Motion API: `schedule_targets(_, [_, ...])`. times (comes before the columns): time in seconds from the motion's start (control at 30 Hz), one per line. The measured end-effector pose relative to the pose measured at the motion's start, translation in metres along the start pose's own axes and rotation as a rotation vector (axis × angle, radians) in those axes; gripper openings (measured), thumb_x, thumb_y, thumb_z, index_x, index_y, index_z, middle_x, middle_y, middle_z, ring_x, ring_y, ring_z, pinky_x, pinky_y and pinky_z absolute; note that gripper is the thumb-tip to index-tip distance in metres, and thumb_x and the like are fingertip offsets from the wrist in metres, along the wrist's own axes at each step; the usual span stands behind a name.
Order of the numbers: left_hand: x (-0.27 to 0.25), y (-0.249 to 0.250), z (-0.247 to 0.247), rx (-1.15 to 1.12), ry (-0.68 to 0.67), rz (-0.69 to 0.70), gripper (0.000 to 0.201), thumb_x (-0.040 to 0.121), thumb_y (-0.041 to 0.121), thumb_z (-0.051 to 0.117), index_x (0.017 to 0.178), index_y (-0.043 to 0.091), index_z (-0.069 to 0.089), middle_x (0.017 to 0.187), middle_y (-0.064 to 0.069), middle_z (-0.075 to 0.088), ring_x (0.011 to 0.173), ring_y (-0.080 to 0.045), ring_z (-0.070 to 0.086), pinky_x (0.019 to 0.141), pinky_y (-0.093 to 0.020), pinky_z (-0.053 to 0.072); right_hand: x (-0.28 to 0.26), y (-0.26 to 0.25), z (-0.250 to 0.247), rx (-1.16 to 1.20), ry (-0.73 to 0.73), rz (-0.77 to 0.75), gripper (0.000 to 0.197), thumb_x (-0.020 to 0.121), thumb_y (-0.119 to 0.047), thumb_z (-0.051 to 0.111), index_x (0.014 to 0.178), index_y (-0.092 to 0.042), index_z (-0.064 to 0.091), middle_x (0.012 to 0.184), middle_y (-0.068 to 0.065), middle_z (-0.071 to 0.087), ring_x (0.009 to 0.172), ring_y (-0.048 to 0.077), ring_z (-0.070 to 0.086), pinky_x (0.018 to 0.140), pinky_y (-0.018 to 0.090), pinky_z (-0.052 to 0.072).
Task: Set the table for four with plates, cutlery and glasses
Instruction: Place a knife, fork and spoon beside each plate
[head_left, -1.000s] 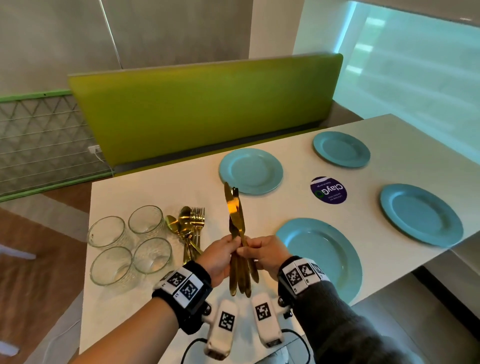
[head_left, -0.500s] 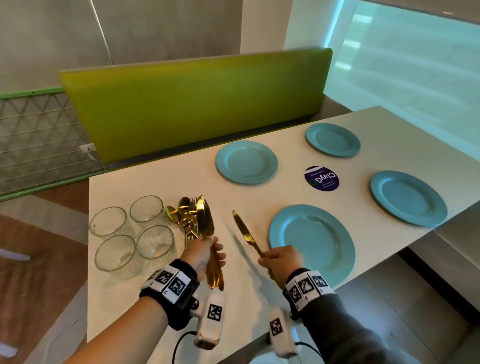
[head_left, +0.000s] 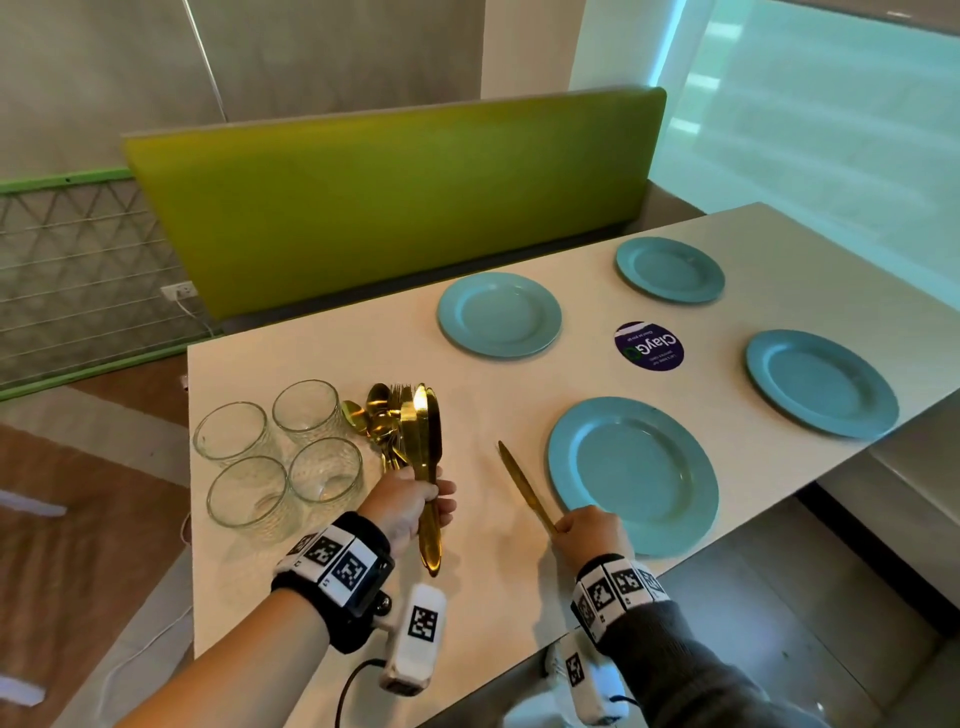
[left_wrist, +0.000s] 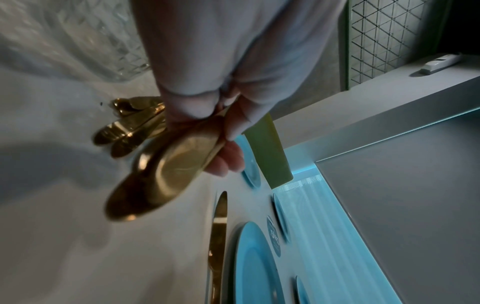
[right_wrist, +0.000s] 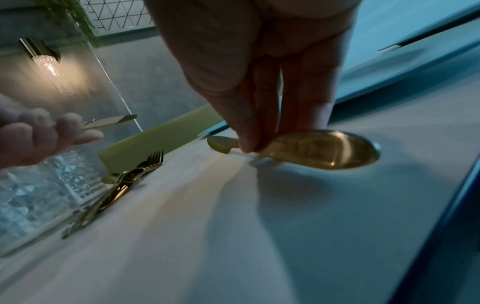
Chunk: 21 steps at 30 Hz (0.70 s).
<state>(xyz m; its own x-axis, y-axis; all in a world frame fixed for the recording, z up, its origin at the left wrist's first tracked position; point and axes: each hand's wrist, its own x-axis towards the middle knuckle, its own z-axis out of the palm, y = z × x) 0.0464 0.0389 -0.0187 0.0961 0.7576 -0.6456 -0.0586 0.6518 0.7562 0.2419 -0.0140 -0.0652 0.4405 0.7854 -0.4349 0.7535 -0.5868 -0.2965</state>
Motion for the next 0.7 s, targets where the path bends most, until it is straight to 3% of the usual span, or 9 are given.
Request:
schedule_targets(0.1, [0.0,-0.002,-0.002,0.028,-0.019,0.015,0.019,0.095,-0.006,0.035,0.101,0.0,0.053,0.081,-0.009,0.061,0.07,-0.019,0.058,0.062,-0.027,0.05,0.003,0.001,0.004,-0.049,0.012,0.038,0.023,0.088,-0.018,0.052,0.101,-0.017,0.072,0.095,0.004,0.068,0.085,0.02,0.065,0.079,0.029,0.056])
schedule_targets(0.17, [0.0,-0.003,-0.003,0.033,-0.035,0.015,0.019,0.095,-0.005,0.037,0.094,0.001,0.054,0.083,-0.008,0.062,0.072,-0.018,0.06,0.063,-0.026,0.051,0.004,0.001,0.006,-0.068,0.027,0.061,0.022,0.089,-0.02,0.053,0.101,-0.017,0.071,0.095,0.004,0.068,0.081,0.019,0.063,0.077,0.03,0.056])
schedule_targets(0.3, [0.0,-0.003,-0.004,0.022,-0.076,0.028,0.016,0.095,-0.004,0.039,0.103,0.0,0.053,0.086,-0.009,0.065,0.074,-0.019,0.063,0.064,-0.026,0.053,0.007,0.002,0.009,-0.079,0.032,0.078,0.02,0.089,-0.023,0.055,0.101,-0.017,0.07,0.094,0.003,0.067,0.087,0.019,0.066,0.079,0.032,0.057])
schedule_targets(0.47, [-0.001,0.001,-0.003,0.046,-0.088,0.035,0.015,0.095,-0.004,0.041,0.095,0.005,0.054,0.087,-0.009,0.065,0.076,-0.02,0.064,0.069,-0.027,0.053,0.01,0.003,0.009,-0.094,0.018,0.074,0.02,0.09,-0.024,0.055,0.101,-0.017,0.07,0.095,0.002,0.067,0.087,0.019,0.066,0.079,0.032,0.056])
schedule_targets(0.57, [0.0,0.002,-0.002,0.036,-0.055,0.038,0.015,0.095,-0.003,0.041,0.093,0.007,0.052,0.088,-0.009,0.062,0.074,-0.018,0.063,0.063,-0.023,0.054,0.009,0.002,0.007,-0.095,0.011,0.075,0.019,0.09,-0.022,0.055,0.101,-0.016,0.069,0.09,0.002,0.065,0.085,0.019,0.065,0.078,0.031,0.056])
schedule_targets(0.7, [-0.002,0.003,0.002,0.059,-0.029,0.031,0.015,0.095,-0.001,0.042,0.108,0.004,0.049,0.093,-0.014,0.06,0.072,-0.018,0.062,0.044,-0.015,0.052,0.007,-0.005,-0.007,-0.095,0.015,0.042,0.02,0.089,-0.023,0.055,0.101,-0.015,0.069,0.089,0.001,0.064,0.08,0.018,0.062,0.077,0.029,0.055])
